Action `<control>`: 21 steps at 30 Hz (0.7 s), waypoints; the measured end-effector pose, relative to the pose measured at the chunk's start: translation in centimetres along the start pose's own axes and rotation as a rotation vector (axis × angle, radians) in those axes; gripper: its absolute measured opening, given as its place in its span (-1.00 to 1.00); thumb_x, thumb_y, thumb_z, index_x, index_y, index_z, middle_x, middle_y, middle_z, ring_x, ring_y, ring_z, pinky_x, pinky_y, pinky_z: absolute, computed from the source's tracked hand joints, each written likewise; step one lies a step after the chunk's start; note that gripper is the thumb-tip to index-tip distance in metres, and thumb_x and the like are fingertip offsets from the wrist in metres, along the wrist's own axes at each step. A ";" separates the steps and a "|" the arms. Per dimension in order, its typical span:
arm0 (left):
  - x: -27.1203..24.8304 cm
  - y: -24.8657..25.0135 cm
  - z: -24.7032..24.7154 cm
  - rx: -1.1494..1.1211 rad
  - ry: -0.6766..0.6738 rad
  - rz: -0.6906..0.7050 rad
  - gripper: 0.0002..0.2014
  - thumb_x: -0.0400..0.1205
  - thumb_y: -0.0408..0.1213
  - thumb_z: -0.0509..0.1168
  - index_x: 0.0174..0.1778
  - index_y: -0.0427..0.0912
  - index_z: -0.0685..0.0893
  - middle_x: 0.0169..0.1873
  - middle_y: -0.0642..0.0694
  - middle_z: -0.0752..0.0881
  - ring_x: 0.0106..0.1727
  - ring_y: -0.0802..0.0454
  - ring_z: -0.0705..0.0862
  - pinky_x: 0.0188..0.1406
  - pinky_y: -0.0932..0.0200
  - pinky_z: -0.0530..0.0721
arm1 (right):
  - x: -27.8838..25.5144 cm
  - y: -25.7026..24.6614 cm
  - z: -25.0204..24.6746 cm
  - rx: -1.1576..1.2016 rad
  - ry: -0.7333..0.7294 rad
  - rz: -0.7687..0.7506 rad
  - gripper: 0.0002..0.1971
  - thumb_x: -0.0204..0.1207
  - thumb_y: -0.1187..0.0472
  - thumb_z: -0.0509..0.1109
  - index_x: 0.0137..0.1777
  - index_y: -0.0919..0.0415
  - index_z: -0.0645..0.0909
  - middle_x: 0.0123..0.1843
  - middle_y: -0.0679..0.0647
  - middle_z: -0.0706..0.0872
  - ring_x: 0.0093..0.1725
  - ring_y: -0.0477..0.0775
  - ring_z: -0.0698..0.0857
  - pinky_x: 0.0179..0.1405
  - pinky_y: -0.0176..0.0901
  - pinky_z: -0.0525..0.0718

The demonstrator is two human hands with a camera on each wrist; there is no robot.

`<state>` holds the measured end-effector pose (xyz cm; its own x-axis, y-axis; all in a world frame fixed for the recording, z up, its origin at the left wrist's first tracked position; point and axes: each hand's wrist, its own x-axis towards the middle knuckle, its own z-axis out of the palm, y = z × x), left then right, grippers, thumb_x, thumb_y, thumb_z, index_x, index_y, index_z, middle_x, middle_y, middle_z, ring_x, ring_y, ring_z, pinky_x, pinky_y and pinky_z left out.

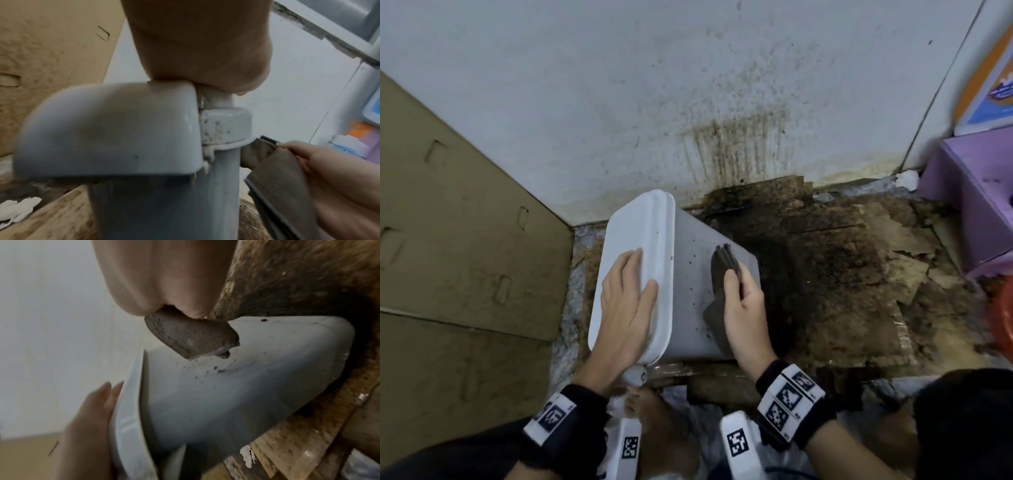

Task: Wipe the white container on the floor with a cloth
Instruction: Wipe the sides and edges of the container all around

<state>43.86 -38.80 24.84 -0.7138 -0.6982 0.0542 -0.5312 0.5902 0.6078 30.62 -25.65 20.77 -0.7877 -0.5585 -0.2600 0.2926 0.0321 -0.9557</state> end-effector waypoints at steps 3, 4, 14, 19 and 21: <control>0.3 0.1 -0.1 -0.013 -0.025 -0.008 -0.38 0.82 0.21 -0.10 0.80 0.09 0.22 0.67 0.21 0.21 0.64 0.44 0.06 0.68 0.08 0.11 | -1.6 0.3 3.2 -0.084 -0.150 -0.052 -0.54 0.85 0.04 0.12 0.73 -0.04 0.36 0.69 -0.20 0.45 0.65 -0.38 0.35 0.73 -0.19 0.29; 0.5 0.1 0.0 -0.021 -0.029 -0.013 -0.41 0.83 0.19 -0.08 0.80 0.10 0.23 0.61 0.30 0.20 0.61 0.53 0.03 0.65 0.10 0.09 | -2.0 0.7 3.9 -0.132 -0.201 -0.075 -0.51 0.86 0.03 0.09 0.77 -0.06 0.27 0.76 -0.20 0.32 0.71 -0.39 0.21 0.77 -0.21 0.17; 1.0 -0.4 -0.3 -0.052 0.002 -0.048 -0.43 0.78 0.27 -0.08 0.74 0.26 0.23 0.56 0.24 0.23 0.64 0.22 0.15 0.66 0.06 0.11 | -0.7 2.0 4.9 -0.525 -0.415 -0.147 -0.39 0.82 -0.16 -0.27 0.80 -0.07 -0.35 0.81 -0.21 -0.39 0.71 -0.37 -0.44 0.69 -0.17 -0.36; 1.1 -0.4 -0.5 -0.044 0.011 -0.066 -0.43 0.76 0.30 -0.10 0.71 0.32 0.22 0.54 0.27 0.22 0.61 0.32 0.12 0.64 0.10 0.06 | 1.7 1.0 3.8 -0.099 -0.438 0.070 -0.44 0.83 0.07 -0.07 0.82 -0.02 0.01 0.84 -0.23 -0.10 0.76 -0.37 -0.14 0.77 -0.21 -0.16; 1.2 -0.6 -0.7 -0.061 0.016 -0.086 -0.44 0.74 0.32 -0.10 0.69 0.33 0.23 0.54 0.25 0.23 0.59 0.36 0.12 0.66 0.06 0.07 | 2.6 0.9 2.7 0.056 -0.445 0.133 -0.48 0.83 0.23 0.03 0.77 0.00 0.24 0.80 -0.27 0.12 0.73 -0.41 0.07 0.77 -0.29 -0.04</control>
<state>43.63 -40.26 25.07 -0.6593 -0.7518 0.0122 -0.5611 0.5028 0.6576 30.33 -29.35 19.64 -0.4360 -0.8541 -0.2834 0.4141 0.0892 -0.9059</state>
